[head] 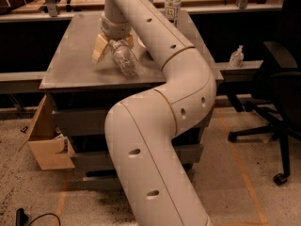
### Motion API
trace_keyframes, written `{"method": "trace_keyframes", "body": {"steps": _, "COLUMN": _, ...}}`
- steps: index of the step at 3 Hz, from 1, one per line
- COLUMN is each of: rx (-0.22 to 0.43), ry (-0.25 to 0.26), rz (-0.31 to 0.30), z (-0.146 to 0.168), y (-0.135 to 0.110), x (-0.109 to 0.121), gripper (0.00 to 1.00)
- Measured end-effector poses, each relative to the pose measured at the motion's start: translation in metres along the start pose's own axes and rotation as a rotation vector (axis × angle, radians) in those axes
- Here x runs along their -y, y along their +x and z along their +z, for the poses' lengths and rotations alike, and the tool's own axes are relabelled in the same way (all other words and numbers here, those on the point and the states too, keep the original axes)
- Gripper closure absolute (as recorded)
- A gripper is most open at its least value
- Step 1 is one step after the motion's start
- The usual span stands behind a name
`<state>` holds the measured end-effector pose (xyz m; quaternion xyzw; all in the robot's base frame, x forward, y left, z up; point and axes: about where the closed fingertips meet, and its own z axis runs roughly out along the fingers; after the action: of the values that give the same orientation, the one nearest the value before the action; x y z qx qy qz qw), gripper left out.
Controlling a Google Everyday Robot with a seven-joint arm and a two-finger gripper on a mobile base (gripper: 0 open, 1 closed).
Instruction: Place water bottle upright
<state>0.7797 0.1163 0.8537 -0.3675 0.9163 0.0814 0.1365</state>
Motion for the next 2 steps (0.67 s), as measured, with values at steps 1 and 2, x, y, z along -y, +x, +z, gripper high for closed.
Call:
{"method": "trace_keyframes", "body": {"steps": 1, "rx": -0.056, "ry": 0.070, "rz": 0.017, "z": 0.0161, "y": -0.0048, "x": 0.0000, "gripper": 0.42}}
{"method": "trace_keyframes", "body": {"steps": 2, "rx": -0.085, "ry": 0.113, "rz": 0.020, "z": 0.0228, "y": -0.0066, "x": 0.0014, "gripper": 0.64}}
